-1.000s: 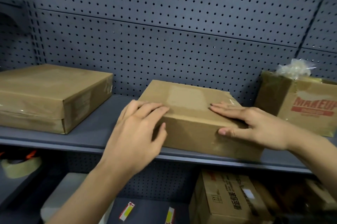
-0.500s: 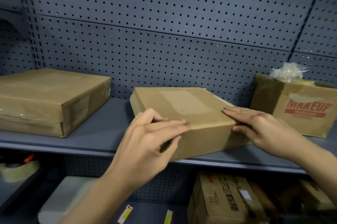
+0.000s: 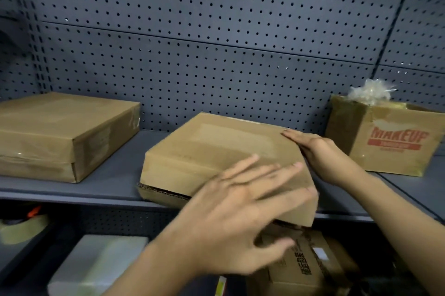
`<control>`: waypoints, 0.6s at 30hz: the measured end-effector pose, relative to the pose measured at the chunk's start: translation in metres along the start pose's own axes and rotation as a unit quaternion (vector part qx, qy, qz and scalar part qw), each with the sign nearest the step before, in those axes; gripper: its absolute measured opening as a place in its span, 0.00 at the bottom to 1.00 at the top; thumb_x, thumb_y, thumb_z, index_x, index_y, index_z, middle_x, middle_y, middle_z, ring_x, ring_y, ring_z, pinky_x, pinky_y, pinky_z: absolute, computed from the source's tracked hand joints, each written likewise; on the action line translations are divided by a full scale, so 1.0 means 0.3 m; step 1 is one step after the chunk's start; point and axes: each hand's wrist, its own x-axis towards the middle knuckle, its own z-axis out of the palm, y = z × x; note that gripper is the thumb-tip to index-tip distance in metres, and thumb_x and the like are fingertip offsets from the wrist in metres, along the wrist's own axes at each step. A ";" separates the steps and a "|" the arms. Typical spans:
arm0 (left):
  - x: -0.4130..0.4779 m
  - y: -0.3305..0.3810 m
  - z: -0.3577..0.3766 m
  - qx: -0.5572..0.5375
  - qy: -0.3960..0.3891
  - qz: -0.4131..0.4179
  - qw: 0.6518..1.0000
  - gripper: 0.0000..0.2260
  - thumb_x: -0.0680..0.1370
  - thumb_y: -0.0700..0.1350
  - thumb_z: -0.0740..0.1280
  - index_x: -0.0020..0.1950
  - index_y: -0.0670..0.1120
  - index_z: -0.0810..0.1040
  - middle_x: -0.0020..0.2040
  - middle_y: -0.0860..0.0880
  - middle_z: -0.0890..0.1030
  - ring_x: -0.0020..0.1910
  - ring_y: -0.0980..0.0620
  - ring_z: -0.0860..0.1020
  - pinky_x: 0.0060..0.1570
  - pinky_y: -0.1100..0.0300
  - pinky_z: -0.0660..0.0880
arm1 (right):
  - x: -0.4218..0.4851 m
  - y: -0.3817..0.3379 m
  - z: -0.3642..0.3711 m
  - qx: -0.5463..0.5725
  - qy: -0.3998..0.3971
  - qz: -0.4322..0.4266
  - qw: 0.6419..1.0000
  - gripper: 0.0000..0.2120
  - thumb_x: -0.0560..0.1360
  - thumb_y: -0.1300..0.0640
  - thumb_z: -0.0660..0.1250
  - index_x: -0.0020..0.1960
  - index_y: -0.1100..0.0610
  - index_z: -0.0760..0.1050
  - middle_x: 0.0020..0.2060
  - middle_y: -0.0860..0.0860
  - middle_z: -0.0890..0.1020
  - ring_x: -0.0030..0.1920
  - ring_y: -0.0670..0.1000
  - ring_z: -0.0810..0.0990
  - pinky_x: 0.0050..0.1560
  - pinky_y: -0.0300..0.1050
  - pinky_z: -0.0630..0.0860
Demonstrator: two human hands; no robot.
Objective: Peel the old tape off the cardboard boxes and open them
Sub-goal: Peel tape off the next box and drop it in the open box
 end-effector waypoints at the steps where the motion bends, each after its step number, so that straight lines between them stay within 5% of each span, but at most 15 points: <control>1: -0.016 -0.028 -0.006 0.028 -0.012 -0.014 0.999 0.31 0.76 0.61 0.66 0.77 0.54 0.65 0.78 0.51 0.64 0.74 0.53 0.67 0.75 0.43 0.60 | 0.019 0.010 0.006 -0.002 -0.009 0.004 1.000 0.23 0.82 0.67 0.60 0.75 0.56 0.68 0.71 0.46 0.68 0.71 0.42 0.62 0.68 0.20 0.46; 7: -0.130 -0.198 -0.045 0.142 -0.047 -0.139 0.979 0.35 0.71 0.64 0.67 0.76 0.55 0.66 0.69 0.51 0.74 0.68 0.48 0.72 0.72 0.37 0.59 | 0.050 0.070 0.038 -0.004 -0.058 0.085 0.995 0.32 0.82 0.66 0.60 0.80 0.45 0.55 0.77 0.52 0.65 0.77 0.53 0.61 0.78 0.51 0.57; 12: -0.125 -0.190 -0.021 0.166 -0.014 -0.175 0.971 0.30 0.73 0.65 0.63 0.73 0.56 0.71 0.65 0.51 0.78 0.61 0.45 0.76 0.60 0.46 0.73 | -0.089 -0.061 -0.005 0.196 0.040 0.154 0.968 0.29 0.79 0.66 0.66 0.74 0.45 0.65 0.59 0.48 0.78 0.62 0.51 0.78 0.59 0.46 0.75; 18: -0.091 -0.148 -0.012 0.184 -0.007 -0.181 0.966 0.29 0.76 0.66 0.55 0.72 0.53 0.74 0.64 0.50 0.81 0.61 0.46 0.78 0.57 0.48 0.75 | -0.307 -0.178 -0.093 0.329 -0.002 0.155 0.932 0.35 0.73 0.63 0.73 0.72 0.36 0.66 0.66 0.37 0.75 0.66 0.36 0.73 0.62 0.41 0.74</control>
